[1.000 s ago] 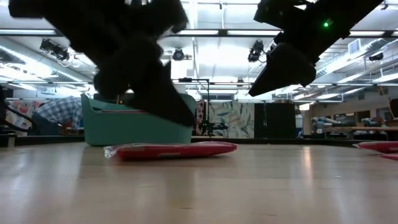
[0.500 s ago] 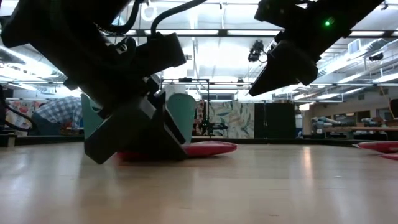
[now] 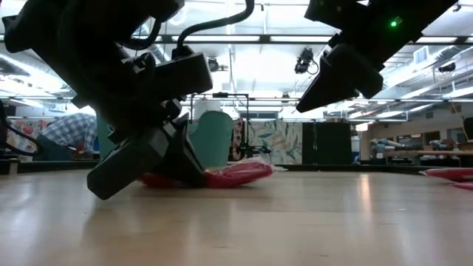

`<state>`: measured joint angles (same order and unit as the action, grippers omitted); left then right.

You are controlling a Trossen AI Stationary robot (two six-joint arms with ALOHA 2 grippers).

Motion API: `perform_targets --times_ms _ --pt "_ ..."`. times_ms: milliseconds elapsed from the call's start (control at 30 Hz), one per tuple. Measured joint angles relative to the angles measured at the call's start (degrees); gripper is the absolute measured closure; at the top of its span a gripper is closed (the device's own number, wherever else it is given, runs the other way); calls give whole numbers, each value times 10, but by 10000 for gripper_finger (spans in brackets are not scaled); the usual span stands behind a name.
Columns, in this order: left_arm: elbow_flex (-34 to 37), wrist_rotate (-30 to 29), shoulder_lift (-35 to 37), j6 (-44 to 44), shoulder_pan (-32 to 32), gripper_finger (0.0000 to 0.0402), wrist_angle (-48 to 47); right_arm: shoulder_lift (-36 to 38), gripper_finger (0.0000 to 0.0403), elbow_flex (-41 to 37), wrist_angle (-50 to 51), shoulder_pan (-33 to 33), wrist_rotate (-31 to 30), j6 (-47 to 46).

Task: Sort popcorn bags into baskets
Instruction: Put the red popcorn pack into the green bin

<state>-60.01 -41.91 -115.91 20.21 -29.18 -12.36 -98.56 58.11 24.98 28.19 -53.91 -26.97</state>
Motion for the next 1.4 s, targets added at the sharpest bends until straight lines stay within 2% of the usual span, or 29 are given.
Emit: perform_targets --times_ms 167,367,500,633,833,1033,1267,1400 --pt "3 11 33 19 -13 383 -66 0 238 0 -1 5 0 1" --pt "5 91 135 37 -20 383 -169 0 238 0 0 5 -4 1" --pt "5 103 179 47 -20 383 -210 0 238 0 -1 5 -4 1" --pt "4 96 204 47 -26 383 -206 0 238 0 -1 5 -4 1" --pt "4 88 207 44 -25 383 -205 0 238 0 -1 5 -4 1" --pt "4 77 221 46 -26 383 -240 0 238 0 -1 5 -4 1" --pt "3 14 292 47 -25 383 -316 0 238 0 -3 5 -5 1" --pt "3 -50 341 46 -25 383 -374 0 238 0 -5 5 -4 1"
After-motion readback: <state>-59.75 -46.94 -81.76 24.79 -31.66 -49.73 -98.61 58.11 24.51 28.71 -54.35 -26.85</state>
